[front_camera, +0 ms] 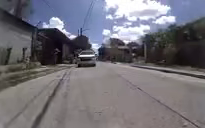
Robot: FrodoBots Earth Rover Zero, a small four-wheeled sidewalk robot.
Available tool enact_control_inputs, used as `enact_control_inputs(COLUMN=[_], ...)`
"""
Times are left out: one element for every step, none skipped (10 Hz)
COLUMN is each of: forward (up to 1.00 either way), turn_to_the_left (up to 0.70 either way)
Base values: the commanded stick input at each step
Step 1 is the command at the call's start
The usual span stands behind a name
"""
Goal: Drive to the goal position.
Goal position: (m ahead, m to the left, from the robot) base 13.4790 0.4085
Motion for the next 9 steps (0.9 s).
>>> enact_control_inputs(forward=[1.0, 1.0, 1.0, 1.0, 1.0, 1.0, 1.0, 1.0, 1.0], turn_to_the_left=[0.0, 0.0, 0.0, 0.0, 0.0, 0.0, 0.0, 0.0, 0.0])
